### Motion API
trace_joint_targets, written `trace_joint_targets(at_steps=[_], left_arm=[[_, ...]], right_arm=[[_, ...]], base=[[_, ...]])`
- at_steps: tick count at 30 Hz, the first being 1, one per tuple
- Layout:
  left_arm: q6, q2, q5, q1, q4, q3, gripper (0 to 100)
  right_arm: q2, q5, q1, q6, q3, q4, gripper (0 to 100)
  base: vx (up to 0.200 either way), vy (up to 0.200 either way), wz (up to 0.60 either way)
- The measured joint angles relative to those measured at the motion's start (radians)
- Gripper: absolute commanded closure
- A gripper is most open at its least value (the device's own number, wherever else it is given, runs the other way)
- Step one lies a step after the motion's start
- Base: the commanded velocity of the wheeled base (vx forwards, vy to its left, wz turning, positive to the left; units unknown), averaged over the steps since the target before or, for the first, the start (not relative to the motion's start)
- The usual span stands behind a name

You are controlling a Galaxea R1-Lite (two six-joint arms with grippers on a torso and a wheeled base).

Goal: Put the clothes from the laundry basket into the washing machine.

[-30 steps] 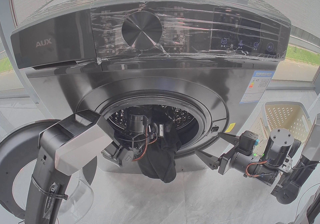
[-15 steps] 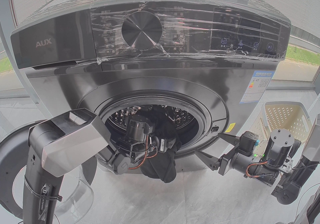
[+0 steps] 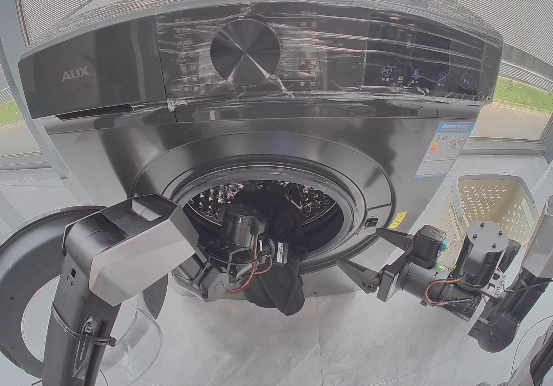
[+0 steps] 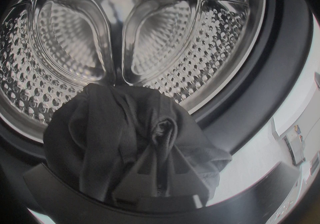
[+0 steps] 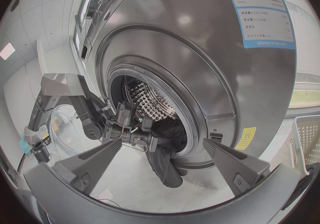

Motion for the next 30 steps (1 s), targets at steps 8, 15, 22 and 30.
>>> trace_joint_targets(at_steps=[8, 15, 22, 30], left_arm=[[-0.019, 0.011, 0.081, 0.044, -0.130, -0.118, 100], [-0.032, 0.016, 0.110, 0.058, -0.158, -0.164, 0], [-0.037, 0.020, 0.110, 0.053, -0.167, -0.138, 0], [-0.018, -0.006, 0.069, 0.021, -0.074, 0.012, 0]], right_arm=[[-0.005, -0.002, 0.000, 0.000, 0.002, 0.000, 0], [-0.018, -0.002, 0.000, 0.000, 0.004, 0.001, 0], [-0.023, -0.001, 0.000, 0.000, 0.000, 0.002, 0], [-0.022, 0.000, 0.001, 0.000, 0.000, 0.002, 0]], base=[[0.000, 0.000, 0.00], [0.000, 0.000, 0.00], [0.000, 0.000, 0.00], [0.000, 0.000, 0.00]])
